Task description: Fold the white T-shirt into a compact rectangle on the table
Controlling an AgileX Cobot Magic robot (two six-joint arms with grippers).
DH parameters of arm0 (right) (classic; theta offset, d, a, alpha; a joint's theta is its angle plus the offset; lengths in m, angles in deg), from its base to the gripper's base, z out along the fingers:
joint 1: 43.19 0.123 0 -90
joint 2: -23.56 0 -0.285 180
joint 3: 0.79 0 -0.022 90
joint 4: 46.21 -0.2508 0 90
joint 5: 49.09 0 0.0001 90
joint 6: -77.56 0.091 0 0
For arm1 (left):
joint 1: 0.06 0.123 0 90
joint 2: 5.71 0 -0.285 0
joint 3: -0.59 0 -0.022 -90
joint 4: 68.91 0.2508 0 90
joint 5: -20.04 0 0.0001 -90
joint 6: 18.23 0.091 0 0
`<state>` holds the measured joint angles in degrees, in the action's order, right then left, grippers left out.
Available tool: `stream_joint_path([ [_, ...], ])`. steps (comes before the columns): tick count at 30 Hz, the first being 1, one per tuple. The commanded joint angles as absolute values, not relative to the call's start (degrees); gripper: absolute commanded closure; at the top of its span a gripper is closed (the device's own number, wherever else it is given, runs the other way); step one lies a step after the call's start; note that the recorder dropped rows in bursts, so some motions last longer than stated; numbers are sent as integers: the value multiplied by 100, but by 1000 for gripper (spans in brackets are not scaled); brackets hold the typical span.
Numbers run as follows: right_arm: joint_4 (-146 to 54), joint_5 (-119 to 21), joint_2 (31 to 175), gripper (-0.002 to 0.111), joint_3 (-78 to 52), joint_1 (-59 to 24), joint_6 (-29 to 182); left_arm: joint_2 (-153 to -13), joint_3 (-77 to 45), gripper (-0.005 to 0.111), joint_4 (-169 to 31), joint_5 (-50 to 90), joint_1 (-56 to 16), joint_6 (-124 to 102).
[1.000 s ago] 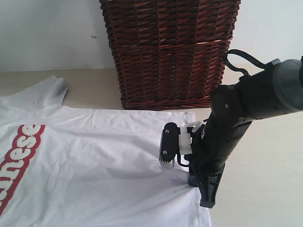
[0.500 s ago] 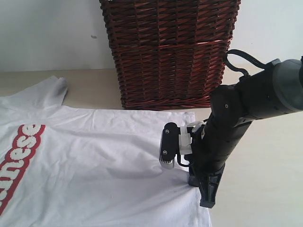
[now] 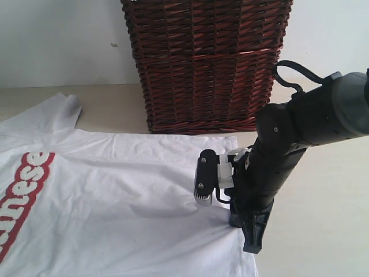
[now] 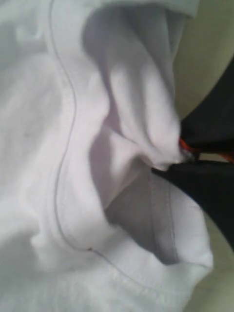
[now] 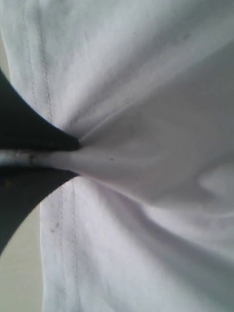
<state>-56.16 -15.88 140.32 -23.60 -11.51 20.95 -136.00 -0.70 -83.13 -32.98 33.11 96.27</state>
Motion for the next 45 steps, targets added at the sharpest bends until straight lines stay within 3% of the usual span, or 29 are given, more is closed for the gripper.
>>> stream_joint_path([
  [1, -5417, -1733, 14130, 108, -2448, -1190, 2091, -13888, -257, 106, -7682, -3459, 3311, 9484],
  [17, -5373, -1755, 14130, 108, -2448, -1190, 2078, -13888, -257, 107, -7688, -3691, 3299, 9173],
  [21, -5373, -1780, 14130, 108, -2448, -1190, 2078, -13888, -257, 107, -7755, -3659, 3299, 7692],
  [26, -5239, -1638, 14130, 108, -2448, -1190, 2068, -13834, -257, 107, -7842, -3983, 3213, 7571],
  [34, -5183, -1286, 13100, 108, -2448, -1613, 2068, -12484, -257, 107, -7662, -4084, 2618, 7278],
  [45, -5099, -1126, 11147, 108, -2448, -2709, 2011, -10527, -257, 107, -8051, -3386, 2561, 6544],
])
